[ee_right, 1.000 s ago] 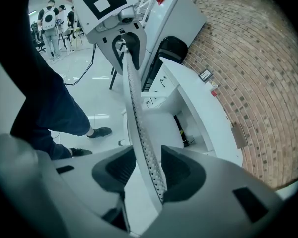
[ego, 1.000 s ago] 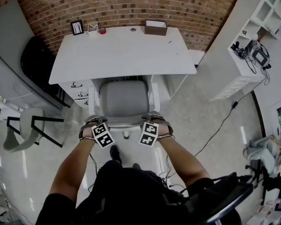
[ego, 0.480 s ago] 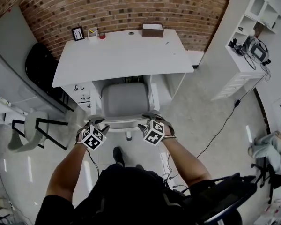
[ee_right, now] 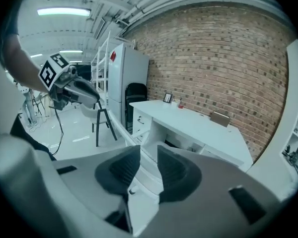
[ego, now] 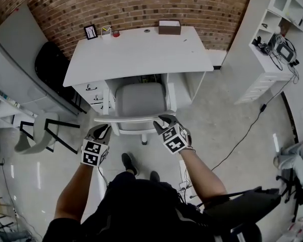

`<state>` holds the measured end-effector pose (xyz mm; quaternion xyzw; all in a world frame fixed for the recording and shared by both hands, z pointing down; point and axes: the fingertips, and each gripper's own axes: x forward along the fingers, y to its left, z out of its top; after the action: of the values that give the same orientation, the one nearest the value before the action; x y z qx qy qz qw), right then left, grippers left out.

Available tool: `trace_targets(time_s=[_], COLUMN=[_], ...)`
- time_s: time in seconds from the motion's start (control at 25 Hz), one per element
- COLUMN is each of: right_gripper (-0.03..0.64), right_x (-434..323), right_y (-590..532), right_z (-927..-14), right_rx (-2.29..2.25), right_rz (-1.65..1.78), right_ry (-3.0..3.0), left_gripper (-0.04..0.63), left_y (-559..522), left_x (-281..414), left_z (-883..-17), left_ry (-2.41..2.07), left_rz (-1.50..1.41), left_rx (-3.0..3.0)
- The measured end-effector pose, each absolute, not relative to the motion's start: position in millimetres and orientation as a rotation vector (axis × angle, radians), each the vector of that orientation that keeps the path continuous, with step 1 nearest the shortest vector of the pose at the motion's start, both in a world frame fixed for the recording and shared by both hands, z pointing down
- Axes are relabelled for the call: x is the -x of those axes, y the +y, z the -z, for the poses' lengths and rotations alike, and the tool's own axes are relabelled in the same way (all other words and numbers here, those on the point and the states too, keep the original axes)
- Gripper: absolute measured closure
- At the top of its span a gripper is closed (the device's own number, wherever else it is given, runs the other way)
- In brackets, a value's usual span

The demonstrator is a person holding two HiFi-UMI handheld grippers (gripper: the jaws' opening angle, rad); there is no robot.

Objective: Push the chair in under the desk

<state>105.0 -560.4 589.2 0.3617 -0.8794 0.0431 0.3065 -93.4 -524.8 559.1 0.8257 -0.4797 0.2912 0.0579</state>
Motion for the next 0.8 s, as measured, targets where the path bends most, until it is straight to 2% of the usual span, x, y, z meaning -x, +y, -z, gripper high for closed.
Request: trace_targets(time_s=[0.24, 0.36, 0.8], right_gripper=[0.546, 0.57, 0.596], right_x=[-100, -96, -64], right_y=[-550, -545, -528], right_z=[-564, -550, -481], right_rx=[-1.044, -1.096, -1.369], right_rz=[-0.1, -0.099, -0.214], right_ry=[-2.375, -2.401, -2.493], left_gripper=[0.586, 0.586, 0.588], left_y=[-502, -497, -479], left_x=[106, 117, 178], left_z=[-535, -522, -447], left_ry=[-1.521, -1.547, -1.703], left_rz=[-0.649, -0.522, -0.185], left_rx=[-2.464, -2.453, -2.454])
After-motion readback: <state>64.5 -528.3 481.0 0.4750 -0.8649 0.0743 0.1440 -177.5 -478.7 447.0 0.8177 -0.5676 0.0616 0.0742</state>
